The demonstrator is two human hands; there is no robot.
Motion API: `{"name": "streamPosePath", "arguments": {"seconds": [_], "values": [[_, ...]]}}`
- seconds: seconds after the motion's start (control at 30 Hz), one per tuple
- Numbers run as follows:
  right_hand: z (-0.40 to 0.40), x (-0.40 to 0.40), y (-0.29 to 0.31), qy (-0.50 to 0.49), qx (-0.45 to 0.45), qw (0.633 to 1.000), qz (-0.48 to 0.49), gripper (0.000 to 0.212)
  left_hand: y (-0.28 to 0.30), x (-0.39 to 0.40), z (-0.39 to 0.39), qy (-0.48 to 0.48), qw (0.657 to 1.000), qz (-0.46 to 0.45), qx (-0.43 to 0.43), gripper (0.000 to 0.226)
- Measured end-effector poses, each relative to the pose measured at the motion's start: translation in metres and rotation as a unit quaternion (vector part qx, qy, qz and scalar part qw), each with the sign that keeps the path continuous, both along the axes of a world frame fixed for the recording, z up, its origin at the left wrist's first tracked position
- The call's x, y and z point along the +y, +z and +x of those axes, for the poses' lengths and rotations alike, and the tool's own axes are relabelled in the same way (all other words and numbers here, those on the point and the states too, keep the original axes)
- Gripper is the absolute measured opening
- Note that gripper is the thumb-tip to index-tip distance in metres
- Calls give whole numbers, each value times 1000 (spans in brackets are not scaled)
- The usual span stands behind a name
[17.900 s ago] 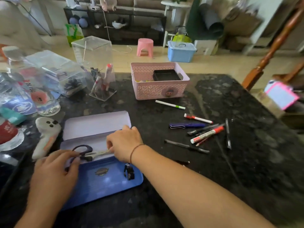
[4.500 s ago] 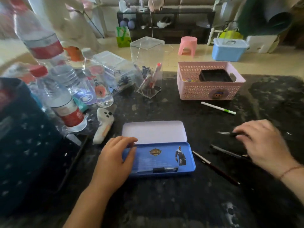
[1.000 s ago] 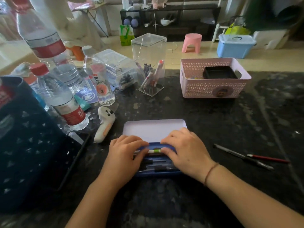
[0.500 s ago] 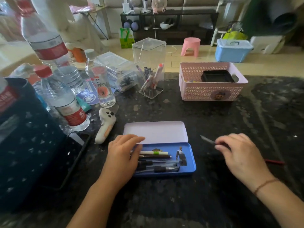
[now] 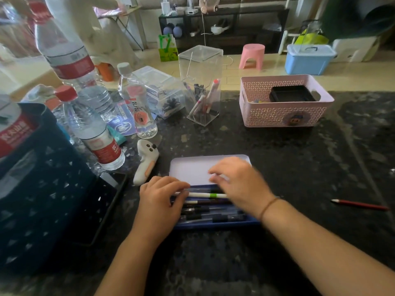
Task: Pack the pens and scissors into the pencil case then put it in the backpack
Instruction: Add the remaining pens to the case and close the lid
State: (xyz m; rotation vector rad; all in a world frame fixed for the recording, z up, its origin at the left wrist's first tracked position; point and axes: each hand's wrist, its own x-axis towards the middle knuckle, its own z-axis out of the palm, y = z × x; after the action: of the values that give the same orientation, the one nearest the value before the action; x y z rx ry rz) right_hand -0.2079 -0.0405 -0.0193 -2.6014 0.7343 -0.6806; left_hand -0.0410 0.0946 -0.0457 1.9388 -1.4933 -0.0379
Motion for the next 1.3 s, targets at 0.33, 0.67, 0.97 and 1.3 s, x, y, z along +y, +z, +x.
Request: {"name": "streamPosePath", "arguments": {"seconds": [0.33, 0.67, 0.97, 1.3], "values": [[-292, -66, -37, -225, 208, 952, 26, 33, 5, 3, 5, -17, 999, 45, -20, 13], [-221, -42, -10, -270, 46, 962, -6, 16, 9, 6, 0, -14, 998, 63, -14, 6], [0, 16, 5, 10, 49, 998, -46, 5, 4, 2, -3, 97, 989, -2, 113, 15], [-17, 0, -10, -72, -27, 997, 2, 10, 9, -6, -8, 171, 943, 19, 284, 25]]}}
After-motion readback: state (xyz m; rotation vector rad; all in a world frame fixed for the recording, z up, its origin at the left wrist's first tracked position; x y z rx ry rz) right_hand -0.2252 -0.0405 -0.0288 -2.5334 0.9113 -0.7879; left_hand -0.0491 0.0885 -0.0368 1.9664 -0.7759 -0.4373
